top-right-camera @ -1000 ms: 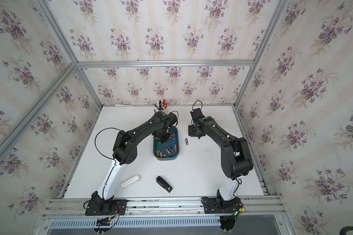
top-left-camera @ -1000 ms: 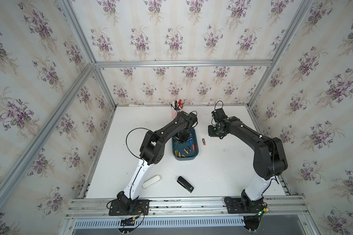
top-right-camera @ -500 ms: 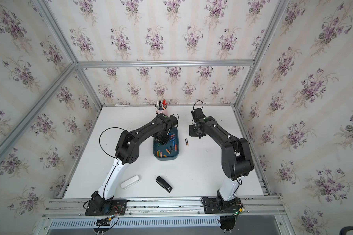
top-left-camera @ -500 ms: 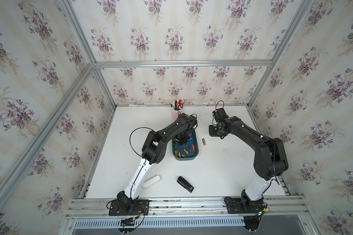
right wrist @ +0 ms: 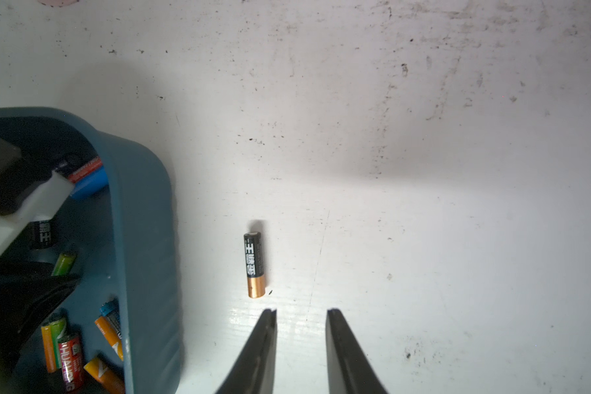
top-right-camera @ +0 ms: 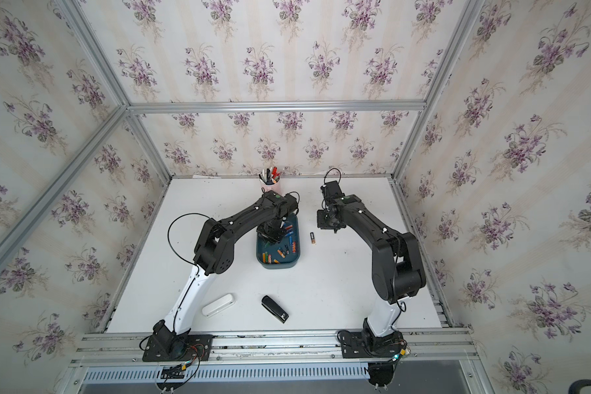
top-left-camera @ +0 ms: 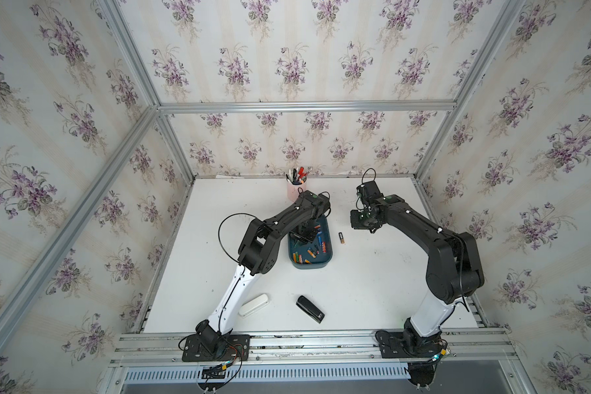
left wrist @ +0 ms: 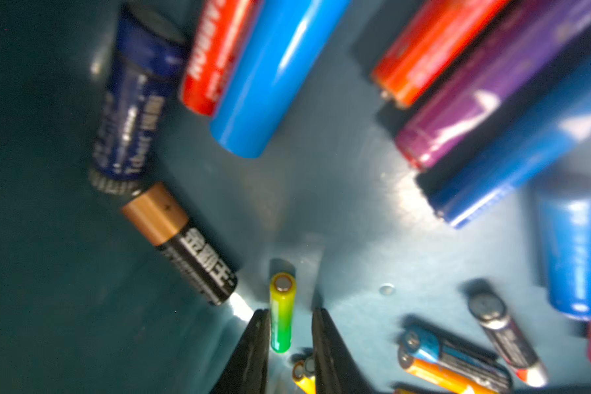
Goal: Take the batteries out of the storage box
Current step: Pick up the battery from the storage box.
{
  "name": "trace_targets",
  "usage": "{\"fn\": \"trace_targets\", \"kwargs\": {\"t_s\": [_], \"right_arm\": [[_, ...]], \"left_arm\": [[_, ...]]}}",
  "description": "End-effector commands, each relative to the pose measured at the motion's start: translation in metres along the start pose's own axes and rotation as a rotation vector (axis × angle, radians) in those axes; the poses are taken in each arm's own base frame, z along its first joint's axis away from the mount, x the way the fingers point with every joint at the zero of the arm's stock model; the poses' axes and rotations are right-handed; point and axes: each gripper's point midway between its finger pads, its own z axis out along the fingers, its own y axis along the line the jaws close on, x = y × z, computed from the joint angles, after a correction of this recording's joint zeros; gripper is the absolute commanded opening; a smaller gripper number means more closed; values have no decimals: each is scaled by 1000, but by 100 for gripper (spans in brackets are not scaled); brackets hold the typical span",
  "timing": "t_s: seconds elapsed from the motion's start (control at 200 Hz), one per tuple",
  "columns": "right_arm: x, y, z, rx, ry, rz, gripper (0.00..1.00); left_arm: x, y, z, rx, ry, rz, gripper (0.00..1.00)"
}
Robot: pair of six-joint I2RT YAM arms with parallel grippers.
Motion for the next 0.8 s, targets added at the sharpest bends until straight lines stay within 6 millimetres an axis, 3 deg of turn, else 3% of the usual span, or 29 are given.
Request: {"fn": "trace_targets", "kwargs": {"t_s": [0.0, 0.58, 0.794], "right_arm": [[1, 0, -3, -2, 0, -3, 30], [-1, 4, -9, -23, -12, 2, 30], [-1, 7, -10, -40, -11, 8, 30]], "left_arm": [[2, -6, 2, 35, 10, 3, 26], [2, -25, 12, 159, 26, -1, 18], [-3, -29, -8, 249, -16, -31, 16]]}}
